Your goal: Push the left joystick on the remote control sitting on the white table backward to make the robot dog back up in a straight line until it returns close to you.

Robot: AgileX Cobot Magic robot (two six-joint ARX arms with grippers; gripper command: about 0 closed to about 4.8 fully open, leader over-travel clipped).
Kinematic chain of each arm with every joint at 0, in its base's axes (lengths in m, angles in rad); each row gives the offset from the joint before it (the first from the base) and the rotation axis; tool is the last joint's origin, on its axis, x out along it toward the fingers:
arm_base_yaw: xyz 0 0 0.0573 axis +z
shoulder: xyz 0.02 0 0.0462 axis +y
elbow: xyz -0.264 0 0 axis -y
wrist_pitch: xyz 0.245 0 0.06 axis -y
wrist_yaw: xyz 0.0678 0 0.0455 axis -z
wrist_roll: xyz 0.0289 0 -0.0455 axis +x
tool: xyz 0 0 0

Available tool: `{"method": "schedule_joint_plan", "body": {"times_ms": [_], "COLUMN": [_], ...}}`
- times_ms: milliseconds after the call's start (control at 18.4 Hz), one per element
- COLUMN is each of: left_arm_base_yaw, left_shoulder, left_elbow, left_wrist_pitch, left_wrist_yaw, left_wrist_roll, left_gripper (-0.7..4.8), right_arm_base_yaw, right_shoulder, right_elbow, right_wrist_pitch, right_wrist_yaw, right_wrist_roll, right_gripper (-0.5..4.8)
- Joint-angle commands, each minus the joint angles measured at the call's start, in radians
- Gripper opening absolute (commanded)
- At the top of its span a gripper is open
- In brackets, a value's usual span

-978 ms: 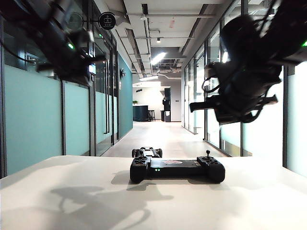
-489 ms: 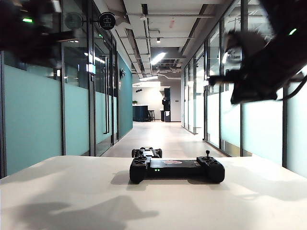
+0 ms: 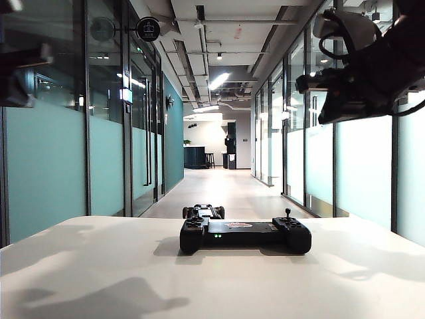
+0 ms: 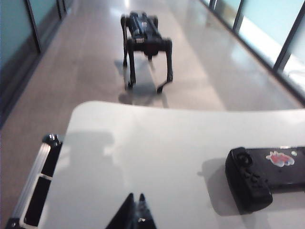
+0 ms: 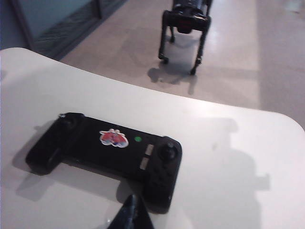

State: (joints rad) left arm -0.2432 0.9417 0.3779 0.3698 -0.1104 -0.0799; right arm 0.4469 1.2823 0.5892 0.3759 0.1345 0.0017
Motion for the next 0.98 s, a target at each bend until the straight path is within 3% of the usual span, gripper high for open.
{"method": "schedule_joint_plan", "body": {"times_ms": [54,326,652,978], "left_arm_base_yaw": [0.001,0.001,0.001,0.001], "left_shoulder": [-0.097,-0.179,-0.178,-0.179], "left_elbow": [-0.087,-0.187,-0.187,-0.187], "left_wrist_pitch": [0.028,0.011,-0.116,-0.122], "left_wrist_yaw": [-0.005,-0.005,0.006,0.006], "left_wrist_roll": [0.001,0.0,-0.005,-0.005], "left_gripper": [-0.06,-0.06,-0.05,-0.05], "right_arm_base_yaw": [0.001,0.001,0.001,0.001], "right_shoulder": [-0.018,-0.076,-0.229,-0.37], "right_elbow": [0.002,-0.082,-0.199,-0.269], "right_wrist_pitch": [-0.009,-0.005,-0.014,-0.076], "right_wrist_yaw": [-0.006,-0.023,-0.026,-0.038], "right_wrist_roll": [-0.006,-0.006,-0.006,-0.006], "right_gripper": [-0.01,-0.01,-0.01,-0.01]}}
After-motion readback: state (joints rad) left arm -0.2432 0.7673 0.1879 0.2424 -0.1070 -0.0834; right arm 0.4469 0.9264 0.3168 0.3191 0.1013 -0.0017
